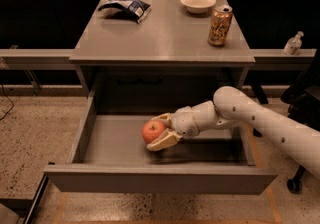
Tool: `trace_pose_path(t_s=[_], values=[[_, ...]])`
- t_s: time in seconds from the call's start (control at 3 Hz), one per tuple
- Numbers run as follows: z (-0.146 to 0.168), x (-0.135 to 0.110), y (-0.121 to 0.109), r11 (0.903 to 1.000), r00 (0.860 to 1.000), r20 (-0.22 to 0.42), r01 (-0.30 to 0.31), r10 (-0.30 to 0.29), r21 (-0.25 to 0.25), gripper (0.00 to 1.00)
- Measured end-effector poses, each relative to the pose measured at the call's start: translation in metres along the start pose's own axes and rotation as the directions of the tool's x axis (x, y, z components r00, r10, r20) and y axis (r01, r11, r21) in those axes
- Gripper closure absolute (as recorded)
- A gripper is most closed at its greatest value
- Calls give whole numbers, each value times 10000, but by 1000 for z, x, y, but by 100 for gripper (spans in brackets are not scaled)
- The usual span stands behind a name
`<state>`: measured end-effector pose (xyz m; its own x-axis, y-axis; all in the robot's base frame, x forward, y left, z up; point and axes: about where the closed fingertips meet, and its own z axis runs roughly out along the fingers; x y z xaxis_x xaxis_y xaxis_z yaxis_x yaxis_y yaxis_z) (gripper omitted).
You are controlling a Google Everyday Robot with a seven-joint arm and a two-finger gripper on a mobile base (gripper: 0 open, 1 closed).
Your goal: Place apple into top drawer
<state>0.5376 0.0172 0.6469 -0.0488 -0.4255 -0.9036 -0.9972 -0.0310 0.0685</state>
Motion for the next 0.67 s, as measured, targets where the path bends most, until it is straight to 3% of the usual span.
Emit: trace_pose_path(t_s=[0.33, 0.67], values=[[2, -1, 0, 10000, 10000, -5, 7, -7, -29, 0], [2, -1, 1, 10000, 10000, -5, 7, -7, -30, 0]])
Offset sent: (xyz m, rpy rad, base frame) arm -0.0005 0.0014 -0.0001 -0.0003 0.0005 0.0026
